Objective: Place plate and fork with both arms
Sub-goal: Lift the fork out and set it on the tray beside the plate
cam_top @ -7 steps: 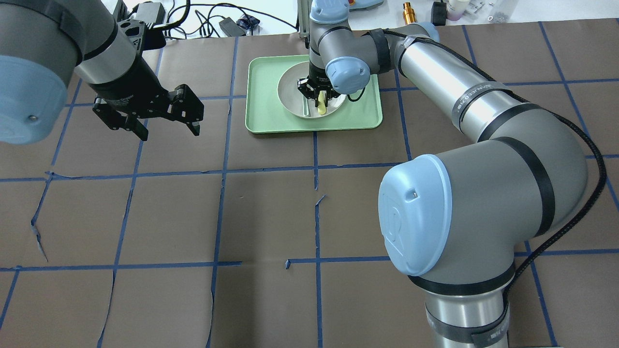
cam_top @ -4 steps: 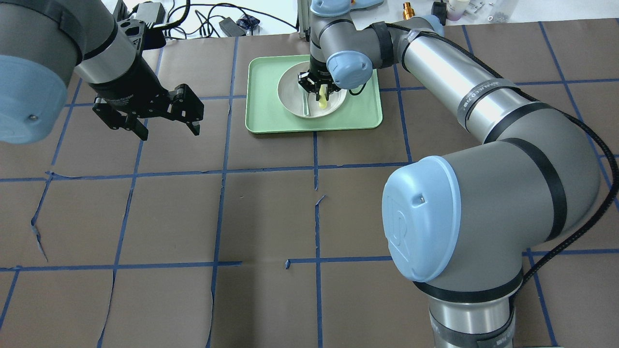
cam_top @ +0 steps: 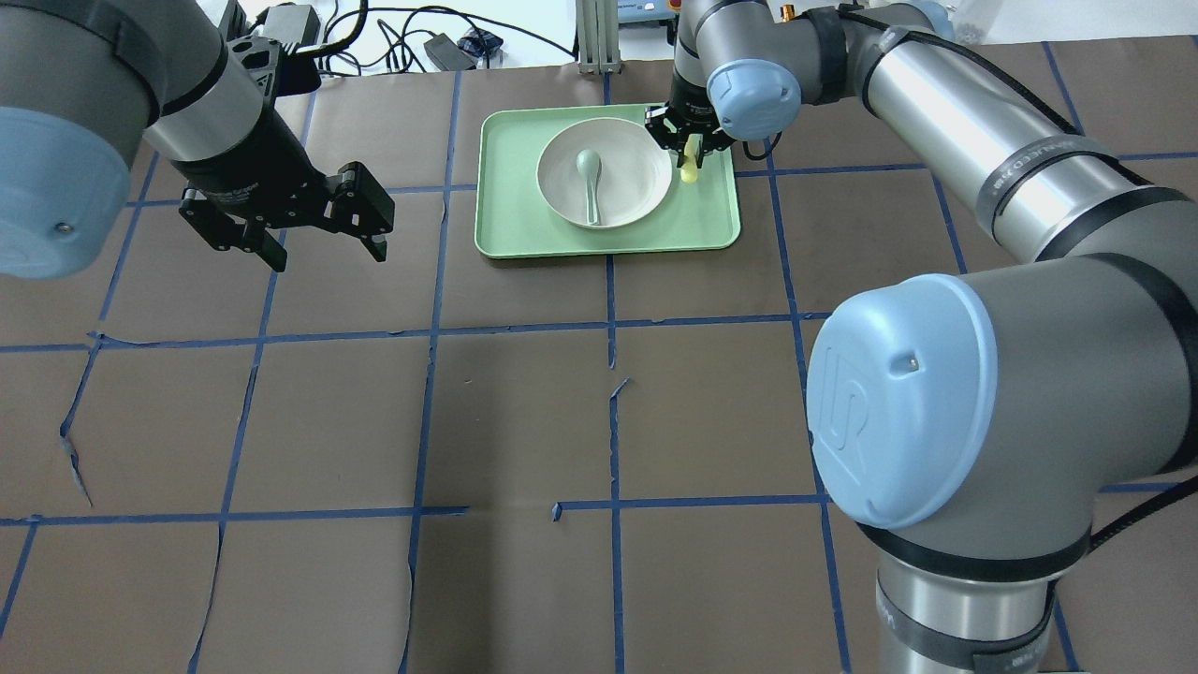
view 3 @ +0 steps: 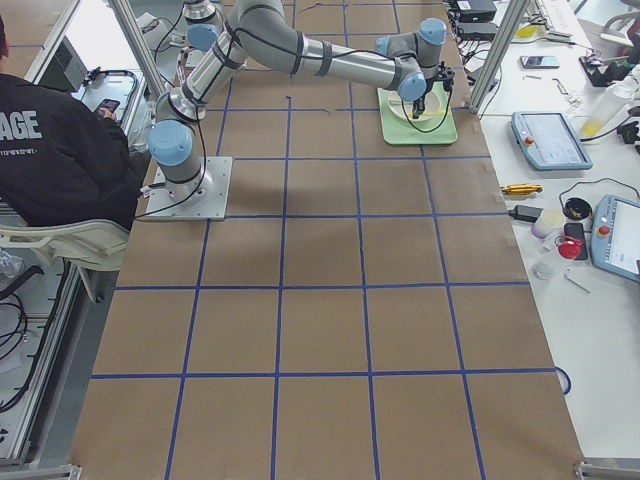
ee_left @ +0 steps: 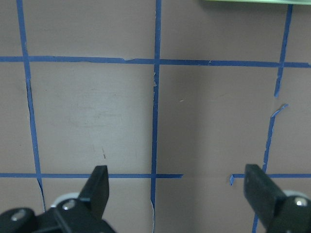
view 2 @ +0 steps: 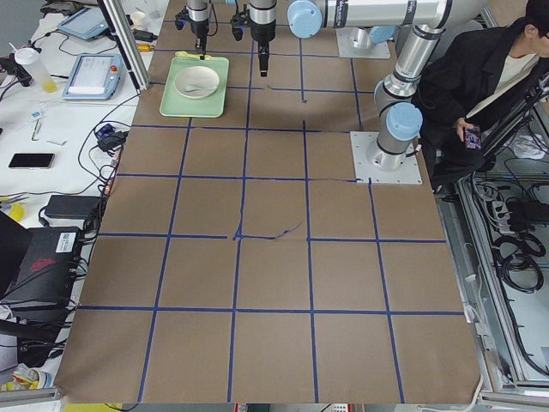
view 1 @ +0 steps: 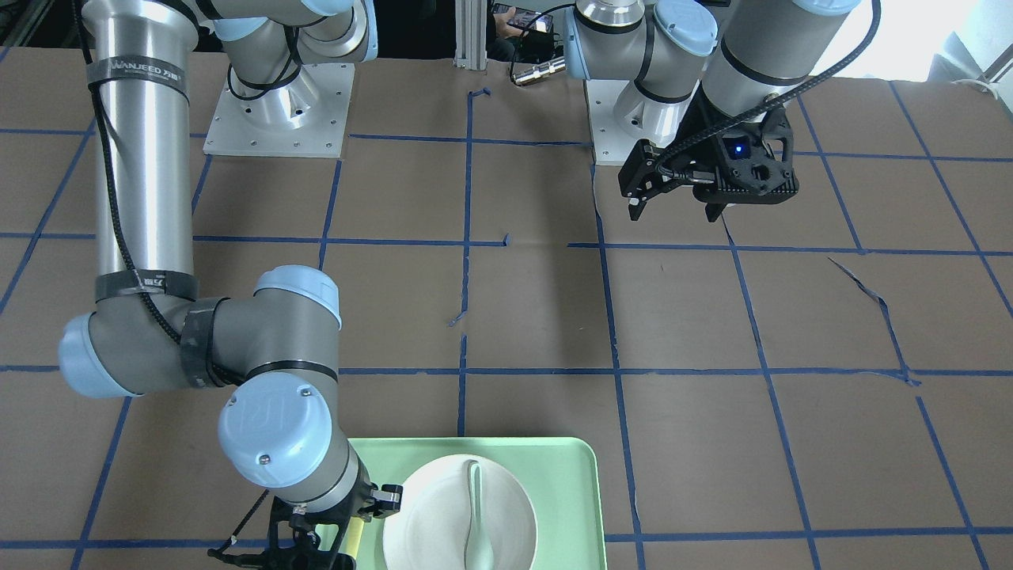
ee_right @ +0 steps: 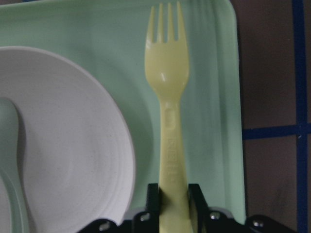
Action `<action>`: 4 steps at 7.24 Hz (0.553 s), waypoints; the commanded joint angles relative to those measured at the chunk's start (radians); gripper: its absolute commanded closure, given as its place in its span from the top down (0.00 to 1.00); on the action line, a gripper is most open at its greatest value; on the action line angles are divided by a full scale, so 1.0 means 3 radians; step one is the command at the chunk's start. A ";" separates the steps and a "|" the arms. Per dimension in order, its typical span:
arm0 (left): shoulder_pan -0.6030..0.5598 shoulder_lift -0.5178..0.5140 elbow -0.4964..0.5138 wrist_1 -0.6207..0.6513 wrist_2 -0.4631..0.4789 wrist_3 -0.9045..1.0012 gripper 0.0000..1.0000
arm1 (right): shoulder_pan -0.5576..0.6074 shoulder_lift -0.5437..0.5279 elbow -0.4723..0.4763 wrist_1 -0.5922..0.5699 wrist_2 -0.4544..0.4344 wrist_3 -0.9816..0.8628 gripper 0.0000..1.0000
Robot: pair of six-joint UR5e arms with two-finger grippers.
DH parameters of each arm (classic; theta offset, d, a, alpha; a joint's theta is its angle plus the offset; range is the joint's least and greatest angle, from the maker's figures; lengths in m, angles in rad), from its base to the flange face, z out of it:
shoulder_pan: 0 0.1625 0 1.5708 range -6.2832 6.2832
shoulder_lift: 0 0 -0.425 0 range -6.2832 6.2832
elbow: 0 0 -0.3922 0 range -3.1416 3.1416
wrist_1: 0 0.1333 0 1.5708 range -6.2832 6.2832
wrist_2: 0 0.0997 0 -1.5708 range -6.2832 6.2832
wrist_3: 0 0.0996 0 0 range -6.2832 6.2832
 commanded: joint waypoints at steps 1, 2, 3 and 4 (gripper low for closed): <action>0.0000 -0.0007 0.0000 0.0001 0.0000 0.0003 1.00 | -0.0074 0.0010 0.0157 -0.0013 0.0049 -0.0017 0.01; 0.0000 -0.0002 -0.0005 -0.0004 0.0000 0.0003 1.00 | -0.0074 0.0036 0.0152 -0.0028 0.0080 -0.0164 0.01; 0.0000 -0.0002 -0.0005 -0.0004 0.0000 0.0003 1.00 | -0.0074 0.0056 0.0157 -0.0034 0.0090 -0.0378 0.01; 0.0000 -0.0007 -0.0010 -0.0004 0.0005 0.0003 1.00 | -0.0074 0.0077 0.0162 -0.0034 0.0095 -0.0375 0.01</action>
